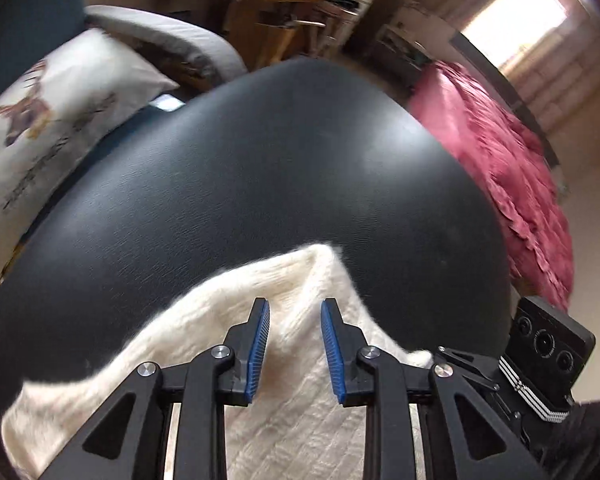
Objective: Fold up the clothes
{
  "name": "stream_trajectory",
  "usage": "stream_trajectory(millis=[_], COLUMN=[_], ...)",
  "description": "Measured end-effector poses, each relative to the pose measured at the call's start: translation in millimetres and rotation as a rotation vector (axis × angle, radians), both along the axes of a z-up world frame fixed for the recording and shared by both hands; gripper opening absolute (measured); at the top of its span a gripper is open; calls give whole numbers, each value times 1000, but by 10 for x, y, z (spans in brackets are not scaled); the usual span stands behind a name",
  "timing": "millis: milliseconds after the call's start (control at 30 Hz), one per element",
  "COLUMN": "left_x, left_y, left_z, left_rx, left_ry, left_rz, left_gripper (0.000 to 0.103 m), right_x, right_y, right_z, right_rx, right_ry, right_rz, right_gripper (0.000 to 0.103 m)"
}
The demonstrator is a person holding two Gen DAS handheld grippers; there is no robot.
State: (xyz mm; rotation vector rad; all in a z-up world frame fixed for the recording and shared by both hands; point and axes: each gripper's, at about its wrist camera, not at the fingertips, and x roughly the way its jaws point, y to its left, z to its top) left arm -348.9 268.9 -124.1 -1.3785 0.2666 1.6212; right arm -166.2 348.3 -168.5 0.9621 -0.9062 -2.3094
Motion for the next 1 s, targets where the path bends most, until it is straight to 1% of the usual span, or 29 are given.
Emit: stream_trajectory(millis=[67,133,233,267,300,333,367,433,633,667,700,867,1000], left_x=[-37,-70,-146,-133,-102,-1,84,136,111,138,152,419,632], left_y=[54,98,127,102,69,11,-38,-55,25,29,-16,-794,-1416], left_z=[-28,-104,-239,-211,-166,-57,25,-13,-257,-239,-212,-39,99], left_rx=[13,-3,-17,1,24,67,94,33,-79,-84,-81,-37,-1], left_ry=[-23,-54,-122,-115,-96,-37,18,92,179,192,185,187,188], left_rz=[-44,-65,-51,-36,-24,-21,-15,19,117,125,145,351,515], left_gripper=[26,26,23,14,9,9,8,8,8,10,11,15,15], right_x=[1,2,4,5,8,11,15,18,1,0,0,3,2], right_y=[-4,-7,-11,-12,-8,-8,-9,-35,-122,-127,-122,-102,-104], right_z=[-2,-3,-3,-3,-2,2,5,14,39,41,40,34,46], right_rx=[-5,-9,-11,-12,-12,-10,-7,14,86,93,92,87,94], right_ry=[3,5,7,7,8,9,9,9,0,-1,-1,-2,-6], right_rz=[0,0,-1,-1,-1,-2,-3,-6,-6,-5,-6,-7,-7], right_gripper=[101,101,101,101,101,101,101,101,101,101,101,101,101])
